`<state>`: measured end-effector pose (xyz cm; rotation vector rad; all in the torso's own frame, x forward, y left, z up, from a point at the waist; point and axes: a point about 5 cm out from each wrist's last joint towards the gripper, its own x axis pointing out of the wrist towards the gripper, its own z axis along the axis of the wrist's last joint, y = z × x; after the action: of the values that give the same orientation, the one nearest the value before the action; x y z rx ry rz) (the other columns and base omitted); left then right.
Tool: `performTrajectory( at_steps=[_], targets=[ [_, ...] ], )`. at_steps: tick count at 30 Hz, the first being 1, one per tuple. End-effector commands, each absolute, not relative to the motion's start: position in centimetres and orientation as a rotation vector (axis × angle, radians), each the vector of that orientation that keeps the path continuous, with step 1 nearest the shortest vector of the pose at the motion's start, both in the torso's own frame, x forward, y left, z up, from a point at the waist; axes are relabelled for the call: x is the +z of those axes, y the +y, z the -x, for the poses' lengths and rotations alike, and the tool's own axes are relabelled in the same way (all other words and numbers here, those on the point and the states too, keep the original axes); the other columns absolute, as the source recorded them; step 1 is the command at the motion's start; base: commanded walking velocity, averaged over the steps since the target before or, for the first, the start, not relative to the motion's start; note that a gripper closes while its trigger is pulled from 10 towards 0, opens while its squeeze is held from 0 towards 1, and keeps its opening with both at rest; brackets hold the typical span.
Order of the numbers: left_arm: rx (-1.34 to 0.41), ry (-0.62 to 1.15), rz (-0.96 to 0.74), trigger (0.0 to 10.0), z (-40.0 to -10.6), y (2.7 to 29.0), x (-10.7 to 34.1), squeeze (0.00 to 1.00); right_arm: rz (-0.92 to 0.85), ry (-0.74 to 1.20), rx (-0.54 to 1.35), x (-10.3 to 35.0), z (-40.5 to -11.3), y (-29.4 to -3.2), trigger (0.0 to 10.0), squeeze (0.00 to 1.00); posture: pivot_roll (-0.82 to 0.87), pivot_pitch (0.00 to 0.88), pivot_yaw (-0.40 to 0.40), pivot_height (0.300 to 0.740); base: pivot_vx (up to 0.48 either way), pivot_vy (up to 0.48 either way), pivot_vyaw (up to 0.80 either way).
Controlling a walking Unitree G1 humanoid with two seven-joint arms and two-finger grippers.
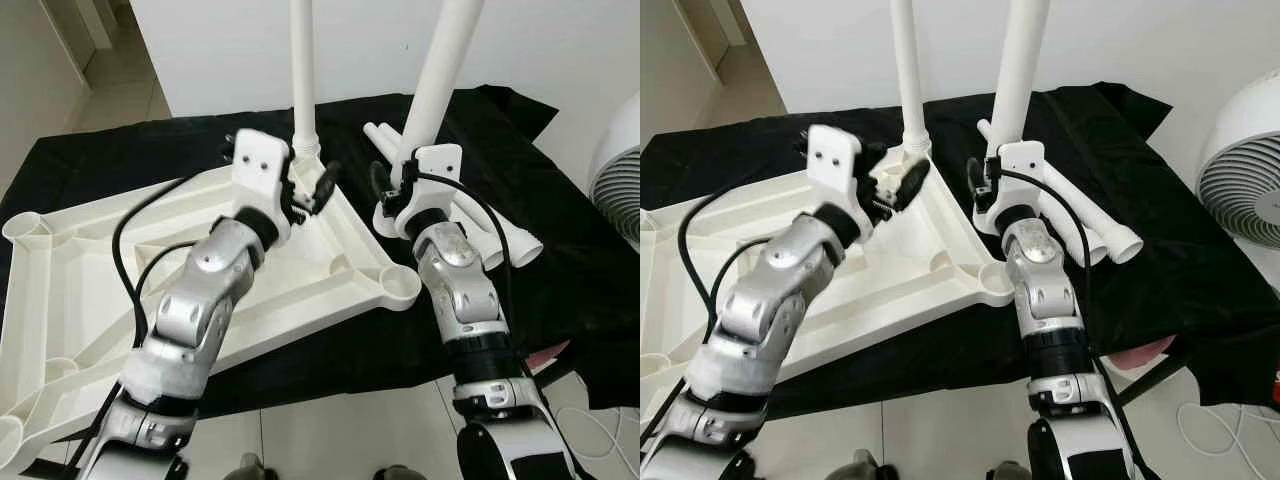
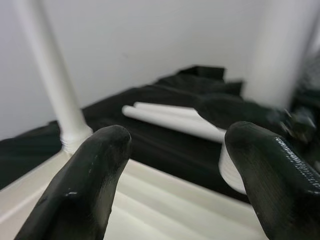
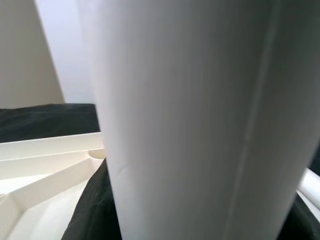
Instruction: Building children table
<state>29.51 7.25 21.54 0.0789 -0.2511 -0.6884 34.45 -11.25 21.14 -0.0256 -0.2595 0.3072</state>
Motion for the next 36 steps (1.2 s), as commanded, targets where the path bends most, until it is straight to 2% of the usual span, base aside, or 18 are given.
performTrajectory(
  at_steps=[1, 8, 15, 16, 21, 29, 35, 36],
  targets=[
    [-0.759, -0.256, -0.119, 10.0, -28.9, 6.7, 21.1, 0.0, 0.012, -0.289, 0.347, 21.5, -34.1, -10.7, 10.0, 0.0, -0.04, 0.044, 0.051, 0.74, 0.0, 0.0, 0.0],
    [-0.952, -0.081, -0.174, 10.0, -26.8, 6.3, 16.6, 0.0, 0.011, -0.271, 0.395, 20.4, -33.5, -10.5, 10.0, 0.0, -0.04, 0.05, 0.041, 0.74, 0.0, 0.0, 0.0],
    [-1.014, -0.019, -0.222, 10.0, -26.1, 6.3, 14.9, 0.0, 0.019, -0.255, 0.404, 19.7, -33.3, -10.6, 10.0, 0.0, -0.05, 0.049, 0.041, 0.74, 0.0, 0.0, 0.0],
    [-1.091, 0.0, -0.246, 10.0, -25.2, 6.3, 14.2, 0.0, 0.025, -0.248, 0.408, 19.3, -33.1, -10.7, 10.0, 0.0, -0.05, 0.049, 0.041, 0.74, 0.0, 0.0, 0.0],
    [-1.148, 0.017, -0.28, 10.0, -24.7, 6.3, 13.8, 0.0, 0.028, -0.243, 0.412, 19.2, -33.0, -10.8, 10.0, 0.0, -0.06, 0.05, 0.04, 0.74, 0.0, 0.0, 0.0],
    [-1.151, 0.044, -0.347, 10.0, -24.8, 6.5, 13.0, 0.0, 0.034, -0.23, 0.415, 18.8, -32.8, -11.0, 10.0, 0.0, -0.06, 0.05, 0.04, 0.74, 0.0, 0.0, 0.0],
    [-1.107, 0.054, -0.386, 10.0, -25.5, 6.5, 12.7, 0.0, 0.042, -0.219, 0.432, 18.5, -32.4, -11.0, 10.0, 0.0, -0.06, 0.05, 0.04, 0.74, 0.0, 0.0, 0.0],
    [-1.057, 0.056, -0.419, 10.0, -26.2, 6.6, 12.5, 0.0, 0.05, -0.208, 0.445, 18.1, -32.1, -10.9, 10.0, 0.0, -0.06, 0.06, 0.037, 0.74, 0.0, 0.0, 0.0]
  ],
)
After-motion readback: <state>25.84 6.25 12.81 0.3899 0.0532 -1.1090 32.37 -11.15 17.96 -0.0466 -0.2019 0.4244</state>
